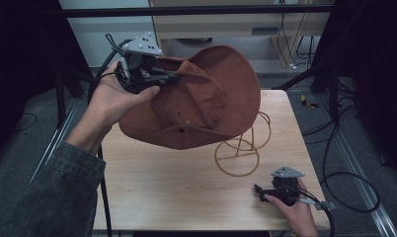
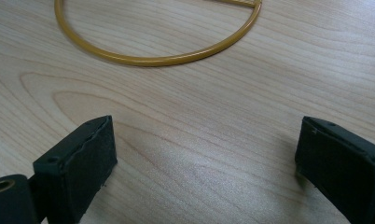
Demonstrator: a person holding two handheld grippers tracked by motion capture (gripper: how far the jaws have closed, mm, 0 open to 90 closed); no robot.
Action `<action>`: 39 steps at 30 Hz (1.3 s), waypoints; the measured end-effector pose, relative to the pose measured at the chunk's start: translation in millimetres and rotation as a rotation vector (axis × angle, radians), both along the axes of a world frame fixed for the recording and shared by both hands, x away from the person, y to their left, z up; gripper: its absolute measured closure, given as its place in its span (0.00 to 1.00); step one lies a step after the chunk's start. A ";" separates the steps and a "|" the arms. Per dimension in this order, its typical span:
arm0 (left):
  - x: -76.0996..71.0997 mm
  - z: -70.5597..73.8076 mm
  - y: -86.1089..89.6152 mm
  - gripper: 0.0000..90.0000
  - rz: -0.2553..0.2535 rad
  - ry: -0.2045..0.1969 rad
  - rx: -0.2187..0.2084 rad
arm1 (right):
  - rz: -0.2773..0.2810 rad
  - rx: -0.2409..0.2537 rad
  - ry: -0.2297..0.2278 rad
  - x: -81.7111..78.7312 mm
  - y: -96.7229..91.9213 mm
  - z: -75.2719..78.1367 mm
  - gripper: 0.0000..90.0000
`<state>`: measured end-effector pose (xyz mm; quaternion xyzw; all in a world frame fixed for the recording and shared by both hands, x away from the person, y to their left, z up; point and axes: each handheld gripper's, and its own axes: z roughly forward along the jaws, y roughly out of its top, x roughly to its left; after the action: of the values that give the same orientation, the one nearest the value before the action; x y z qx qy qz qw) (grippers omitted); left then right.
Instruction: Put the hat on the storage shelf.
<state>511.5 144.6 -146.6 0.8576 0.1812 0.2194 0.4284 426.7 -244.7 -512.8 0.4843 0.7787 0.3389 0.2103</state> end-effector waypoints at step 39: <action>2.0 1.2 -44.0 0.99 -0.049 -0.006 0.036 | -0.002 0.001 0.002 -0.1 0.2 -0.1 0.06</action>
<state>513.5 100.6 -145.4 0.8686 0.1548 0.2147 0.4189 426.6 -244.5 -512.8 0.4856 0.7782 0.3385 0.2099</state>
